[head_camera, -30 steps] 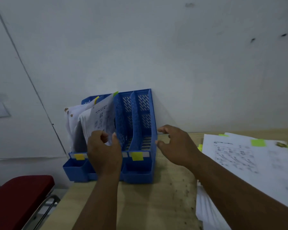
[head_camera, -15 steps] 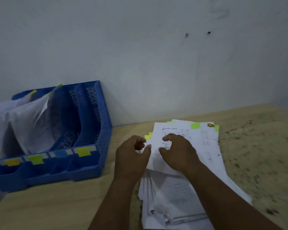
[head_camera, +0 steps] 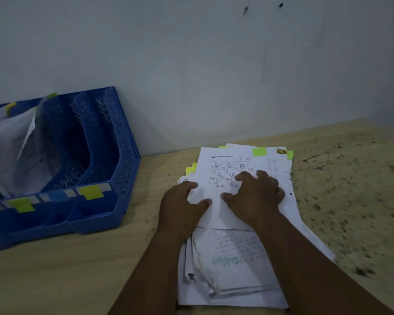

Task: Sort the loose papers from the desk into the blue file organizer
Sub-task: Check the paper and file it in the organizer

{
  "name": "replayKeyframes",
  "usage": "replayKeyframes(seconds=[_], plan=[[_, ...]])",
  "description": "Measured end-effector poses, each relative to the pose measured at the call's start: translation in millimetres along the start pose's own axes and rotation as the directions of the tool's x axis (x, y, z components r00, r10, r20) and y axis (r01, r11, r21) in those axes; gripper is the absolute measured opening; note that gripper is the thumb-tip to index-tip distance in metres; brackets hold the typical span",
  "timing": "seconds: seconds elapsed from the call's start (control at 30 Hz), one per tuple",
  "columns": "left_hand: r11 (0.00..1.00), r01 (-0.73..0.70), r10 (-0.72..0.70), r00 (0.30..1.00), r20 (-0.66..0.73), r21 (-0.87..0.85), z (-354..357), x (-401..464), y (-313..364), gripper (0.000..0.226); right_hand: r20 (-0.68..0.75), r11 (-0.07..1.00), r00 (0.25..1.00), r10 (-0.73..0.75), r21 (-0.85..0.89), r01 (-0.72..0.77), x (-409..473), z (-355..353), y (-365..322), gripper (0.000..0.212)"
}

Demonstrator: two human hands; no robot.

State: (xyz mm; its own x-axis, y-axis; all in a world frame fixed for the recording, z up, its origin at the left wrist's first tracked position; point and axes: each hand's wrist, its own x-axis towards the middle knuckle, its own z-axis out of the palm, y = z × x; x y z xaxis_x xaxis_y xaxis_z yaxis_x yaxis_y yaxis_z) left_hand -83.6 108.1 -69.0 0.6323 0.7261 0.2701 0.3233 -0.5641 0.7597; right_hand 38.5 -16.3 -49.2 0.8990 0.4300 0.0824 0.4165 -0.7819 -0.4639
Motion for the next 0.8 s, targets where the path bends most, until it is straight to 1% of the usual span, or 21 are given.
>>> replayKeyframes(seconds=[0.1, 0.2, 0.27, 0.43, 0.57, 0.7, 0.8], plan=[[0.998, -0.012, 0.009, 0.999, -0.043, -0.069, 2, 3, 0, 0.047, 0.017, 0.999, 0.999, 0.037, 0.007, -0.037, 2, -1, 2, 0.075], [0.988, 0.024, -0.039, 0.995, -0.093, -0.153, 0, 4, 0, 0.046, 0.032, 0.996, 0.998, 0.045, 0.07, -0.047, 3, -4, 3, 0.079], [0.977, 0.048, -0.071, 0.992, -0.102, -0.21, -2, 2, 1, 0.046, 0.025, 0.993, 0.999, 0.048, 0.11, -0.051, 3, -5, 3, 0.081], [0.934, 0.047, -0.085, 0.992, -0.093, -0.354, -7, 2, 4, 0.042, -0.011, 0.974, 0.997, 0.078, 0.213, -0.074, 6, -7, 5, 0.084], [0.874, 0.061, -0.116, 0.99, -0.085, -0.481, -10, 4, 7, 0.041, -0.039, 0.959, 0.994, 0.102, 0.268, -0.088, 9, -8, 7, 0.084], [0.827, 0.092, -0.128, 0.991, -0.025, -0.555, -14, 5, 10, 0.044, -0.054, 0.944, 0.994, 0.099, 0.321, -0.077, 9, -8, 6, 0.081], [0.753, 0.149, -0.172, 0.985, 0.027, -0.641, -19, 5, 12, 0.044, -0.068, 0.929, 0.993, 0.097, 0.364, -0.066, 9, -6, 5, 0.079]])
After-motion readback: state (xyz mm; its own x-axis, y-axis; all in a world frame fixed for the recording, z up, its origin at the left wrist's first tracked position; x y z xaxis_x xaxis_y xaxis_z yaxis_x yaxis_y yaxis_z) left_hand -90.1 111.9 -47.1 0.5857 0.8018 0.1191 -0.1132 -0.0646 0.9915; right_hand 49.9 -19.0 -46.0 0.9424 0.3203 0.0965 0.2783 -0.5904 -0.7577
